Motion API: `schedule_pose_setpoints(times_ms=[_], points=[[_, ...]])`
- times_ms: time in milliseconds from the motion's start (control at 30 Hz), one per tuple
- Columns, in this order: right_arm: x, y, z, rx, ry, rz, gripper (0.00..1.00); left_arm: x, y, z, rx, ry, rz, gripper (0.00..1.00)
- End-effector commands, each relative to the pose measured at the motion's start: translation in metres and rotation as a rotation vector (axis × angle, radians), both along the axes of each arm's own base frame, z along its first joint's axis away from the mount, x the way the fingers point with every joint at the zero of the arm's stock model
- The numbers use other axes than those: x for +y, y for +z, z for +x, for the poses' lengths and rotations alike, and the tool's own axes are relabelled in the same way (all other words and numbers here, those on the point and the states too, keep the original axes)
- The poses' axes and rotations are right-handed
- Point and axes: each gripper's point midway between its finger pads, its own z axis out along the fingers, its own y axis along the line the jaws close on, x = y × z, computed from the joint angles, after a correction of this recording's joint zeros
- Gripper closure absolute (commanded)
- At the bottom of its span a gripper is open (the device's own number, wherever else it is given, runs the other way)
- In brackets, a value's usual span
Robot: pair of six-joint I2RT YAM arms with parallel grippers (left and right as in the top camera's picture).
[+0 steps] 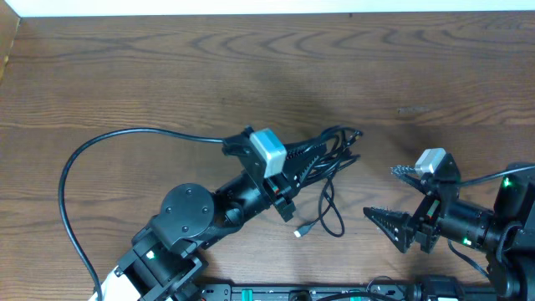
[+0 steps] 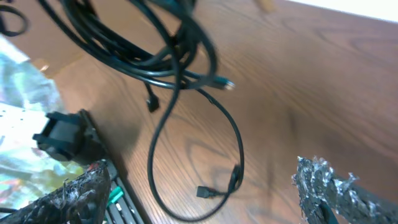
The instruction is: Untangle cables
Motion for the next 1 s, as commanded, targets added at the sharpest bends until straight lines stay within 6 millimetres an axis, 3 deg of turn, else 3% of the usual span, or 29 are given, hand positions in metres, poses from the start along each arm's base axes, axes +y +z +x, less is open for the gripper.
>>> schedule_pose_setpoints(times_ms=[0,200,467,700,967], points=[[0.013,0.018,-0.011,-0.056,0.108,0.078,0.09,0.009,0.031,-0.007,0.101,-0.028,-0.187,0.93],[0.020,0.039,-0.010,-0.142,0.169,0.137,0.09,0.009,0.055,-0.017,0.142,-0.107,-0.323,0.92],[0.020,0.064,0.002,-0.228,0.155,0.173,0.06,0.000,0.061,-0.041,0.132,-0.254,-0.318,0.93],[0.027,0.083,-0.010,-0.322,0.270,0.219,0.04,-0.001,0.075,-0.060,0.092,-0.364,-0.346,0.93],[0.027,0.098,-0.007,-0.434,0.285,0.202,0.01,-0.002,0.076,-0.065,0.093,-0.396,-0.349,0.93]])
